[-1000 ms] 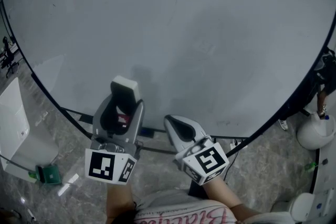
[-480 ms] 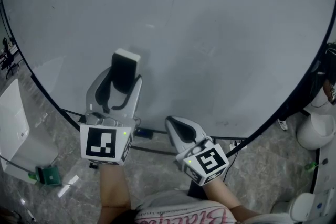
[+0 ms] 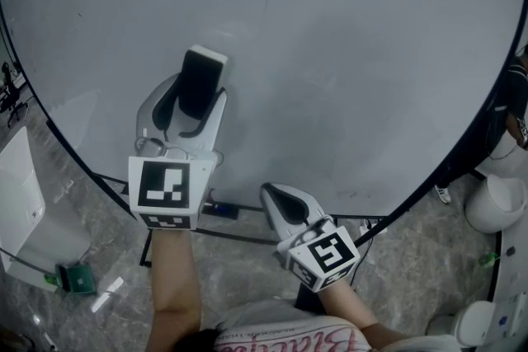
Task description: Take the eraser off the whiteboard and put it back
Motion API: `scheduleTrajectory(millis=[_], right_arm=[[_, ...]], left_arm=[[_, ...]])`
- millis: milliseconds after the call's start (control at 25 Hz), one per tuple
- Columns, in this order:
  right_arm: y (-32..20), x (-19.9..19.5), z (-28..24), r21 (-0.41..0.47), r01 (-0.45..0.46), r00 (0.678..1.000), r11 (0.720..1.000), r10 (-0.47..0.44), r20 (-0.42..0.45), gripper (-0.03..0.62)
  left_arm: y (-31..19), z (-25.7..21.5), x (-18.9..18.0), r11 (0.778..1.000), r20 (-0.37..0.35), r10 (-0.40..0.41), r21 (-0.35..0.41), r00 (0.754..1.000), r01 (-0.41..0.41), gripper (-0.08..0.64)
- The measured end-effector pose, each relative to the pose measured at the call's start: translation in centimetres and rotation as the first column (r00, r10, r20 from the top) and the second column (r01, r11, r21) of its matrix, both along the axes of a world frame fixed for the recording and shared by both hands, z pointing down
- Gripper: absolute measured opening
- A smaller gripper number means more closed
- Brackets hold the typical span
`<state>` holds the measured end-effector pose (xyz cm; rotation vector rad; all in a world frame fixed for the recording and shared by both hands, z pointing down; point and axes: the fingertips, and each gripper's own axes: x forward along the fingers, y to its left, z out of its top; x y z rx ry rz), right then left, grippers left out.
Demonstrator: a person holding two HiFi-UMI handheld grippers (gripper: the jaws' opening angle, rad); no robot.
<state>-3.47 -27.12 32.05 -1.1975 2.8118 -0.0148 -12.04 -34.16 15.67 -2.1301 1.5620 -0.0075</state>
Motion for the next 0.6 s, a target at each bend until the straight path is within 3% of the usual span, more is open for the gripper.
scheduleTrajectory(millis=[120, 600], right_arm=[[0.0, 0.1, 0.0, -0.001, -0.008, 1.0, 1.0, 0.008, -0.005, 0.002], [0.0, 0.2, 0.2, -0.009, -0.023, 1.0, 1.0, 0.023, 0.0, 0.002]], left_arm=[[-0.7, -0.5, 0.2, 1.0, 0.044, -0.021, -0.001, 0.999, 0.021, 0.249], [-1.9, -0.7, 0.6, 0.999, 0.087, -0.035, -0.017, 0.996, 0.036, 0.25]])
